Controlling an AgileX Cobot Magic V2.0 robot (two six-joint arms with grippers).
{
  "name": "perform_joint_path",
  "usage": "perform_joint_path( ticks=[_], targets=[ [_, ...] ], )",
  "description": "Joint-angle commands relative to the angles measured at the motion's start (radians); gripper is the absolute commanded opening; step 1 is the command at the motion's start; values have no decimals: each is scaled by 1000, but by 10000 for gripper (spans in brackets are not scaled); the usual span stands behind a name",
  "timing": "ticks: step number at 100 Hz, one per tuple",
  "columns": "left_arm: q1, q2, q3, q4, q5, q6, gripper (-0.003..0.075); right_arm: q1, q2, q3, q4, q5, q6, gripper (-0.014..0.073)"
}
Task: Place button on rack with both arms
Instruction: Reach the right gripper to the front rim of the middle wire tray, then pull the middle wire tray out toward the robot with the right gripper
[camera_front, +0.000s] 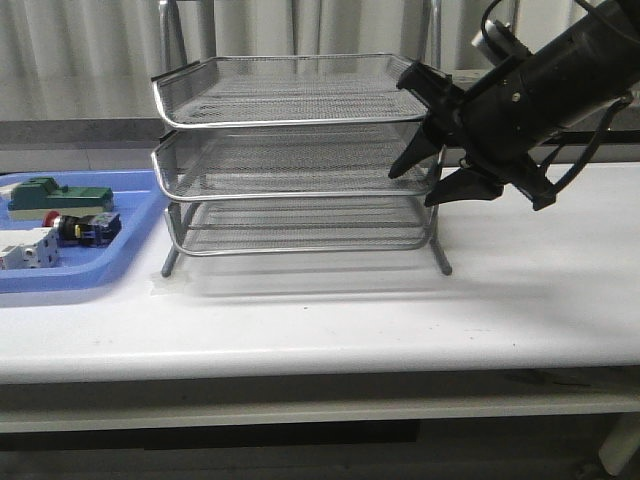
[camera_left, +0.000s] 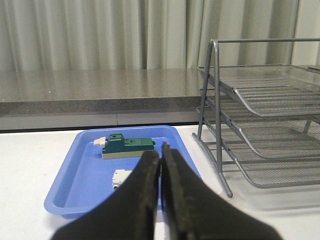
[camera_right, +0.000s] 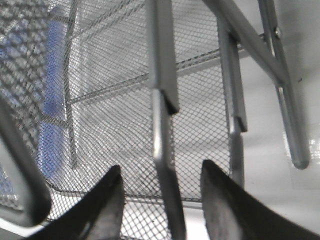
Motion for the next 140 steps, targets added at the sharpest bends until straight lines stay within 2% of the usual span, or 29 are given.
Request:
perform_joint_path(
  ticks=[1,15,24,75,140],
  targets=[
    [-1,-35,46,-1,-76,-7,4,0,-47,-34,31,13,-17,253],
    [-1,-35,46,-1,-76,-7,4,0,-47,-34,31,31,-17,80],
    [-1,-35,46,-1,-76,-7,4,0,-47,-34,31,43,-17,36],
    [-1,-35,46,-1,-76,-7,4,2,-73,92,-6,51,-31,35],
    [-1,-35,46,-1,-76,-7,4,2,-351,473,-6,-47,-92,36]
  ],
)
